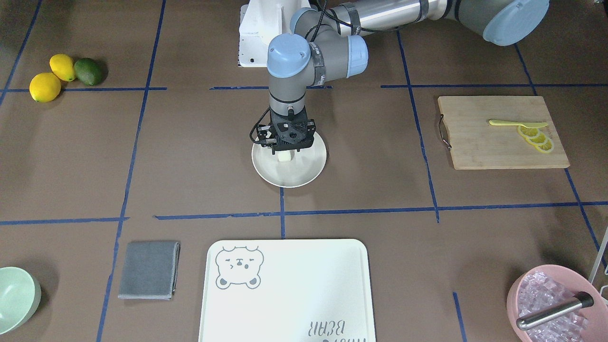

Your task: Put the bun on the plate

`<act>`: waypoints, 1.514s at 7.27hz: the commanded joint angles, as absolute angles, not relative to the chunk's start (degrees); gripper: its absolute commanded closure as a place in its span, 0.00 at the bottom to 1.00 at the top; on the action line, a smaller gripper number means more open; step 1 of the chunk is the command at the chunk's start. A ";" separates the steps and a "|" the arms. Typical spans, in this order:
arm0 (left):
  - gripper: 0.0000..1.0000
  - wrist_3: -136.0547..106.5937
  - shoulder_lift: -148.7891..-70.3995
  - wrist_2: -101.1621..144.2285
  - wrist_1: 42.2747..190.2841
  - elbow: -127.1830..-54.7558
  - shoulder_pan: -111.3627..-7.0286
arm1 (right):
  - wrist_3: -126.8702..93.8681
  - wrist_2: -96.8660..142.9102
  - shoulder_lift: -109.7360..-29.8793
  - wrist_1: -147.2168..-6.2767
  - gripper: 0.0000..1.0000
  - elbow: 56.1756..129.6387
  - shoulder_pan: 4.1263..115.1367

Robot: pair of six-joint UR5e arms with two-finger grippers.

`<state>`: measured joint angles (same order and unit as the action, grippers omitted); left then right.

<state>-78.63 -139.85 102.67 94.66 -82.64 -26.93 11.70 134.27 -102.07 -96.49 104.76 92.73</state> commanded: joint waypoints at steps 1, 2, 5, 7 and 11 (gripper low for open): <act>0.01 -72.90 -137.74 104.39 89.17 -89.77 -29.51 | 11.69 134.30 -102.04 -96.42 0.00 104.77 92.72; 0.01 -67.73 -132.68 108.59 85.55 -97.31 -33.01 | 11.69 134.21 -102.04 -96.42 0.00 104.85 92.72; 0.01 -46.57 -113.09 116.33 85.08 -113.52 -44.07 | 11.69 134.21 -102.04 -96.50 0.00 104.77 92.72; 0.01 -26.49 -98.77 126.42 85.60 -117.15 -57.93 | 11.78 134.21 -102.04 -96.50 0.00 104.68 92.72; 0.00 8.22 -86.85 137.24 85.96 -103.84 -82.83 | 12.04 134.21 -102.13 -96.50 0.00 104.68 92.72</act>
